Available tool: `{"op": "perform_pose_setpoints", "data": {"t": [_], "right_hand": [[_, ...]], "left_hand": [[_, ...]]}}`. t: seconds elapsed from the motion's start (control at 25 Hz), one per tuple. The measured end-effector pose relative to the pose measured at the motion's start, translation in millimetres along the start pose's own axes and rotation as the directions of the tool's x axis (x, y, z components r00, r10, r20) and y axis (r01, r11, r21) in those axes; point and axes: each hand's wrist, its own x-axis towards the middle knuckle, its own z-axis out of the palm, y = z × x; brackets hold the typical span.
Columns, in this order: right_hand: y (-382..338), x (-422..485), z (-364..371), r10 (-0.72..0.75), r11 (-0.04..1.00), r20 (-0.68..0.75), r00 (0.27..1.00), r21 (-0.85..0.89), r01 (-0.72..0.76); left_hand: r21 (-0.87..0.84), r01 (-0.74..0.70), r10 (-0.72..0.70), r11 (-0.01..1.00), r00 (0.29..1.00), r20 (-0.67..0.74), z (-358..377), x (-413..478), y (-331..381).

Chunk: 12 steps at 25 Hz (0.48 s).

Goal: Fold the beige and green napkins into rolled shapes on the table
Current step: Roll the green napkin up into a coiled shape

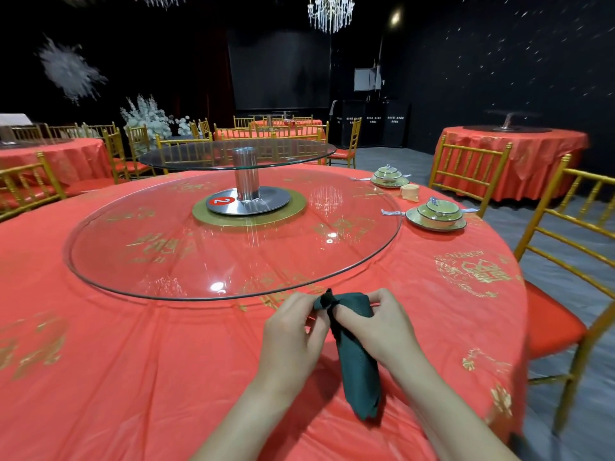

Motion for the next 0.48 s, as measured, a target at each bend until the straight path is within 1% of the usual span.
{"op": "perform_pose_setpoints", "data": {"t": [0.08, 0.16, 0.2, 0.32, 0.48], "right_hand": [[-0.3, 0.8, -0.6, 0.001, 1.000, -0.026, 1.000, -0.012, -0.001], [0.0, 0.5, -0.1, -0.007, 1.000, -0.038, 0.999, 0.016, 0.007], [0.3, -0.4, 0.5, -0.012, 0.999, -0.040, 0.999, 0.032, 0.013], [-0.4, -2.7, 0.1, -0.038, 0.999, -0.033, 0.999, 0.023, 0.039], [-7.1, -4.2, -1.9, -0.065, 0.998, -0.038, 0.997, -0.017, 0.065]], "left_hand": [[-0.122, 0.092, -0.096, 0.988, 0.995, -0.030, 3.1, 0.1, 0.1], [-0.232, 0.164, -0.179, 0.959, 0.983, -0.043, 4.1, 0.8, 0.9], [-0.233, 0.156, -0.170, 0.960, 0.985, -0.041, 3.1, 0.1, 1.5], [-0.139, 0.054, -0.058, 0.989, 0.998, -0.020, -1.3, -3.7, 5.0], [-0.080, -0.029, 0.024, 0.996, 0.998, -0.060, -2.2, -4.3, 7.8]]}}
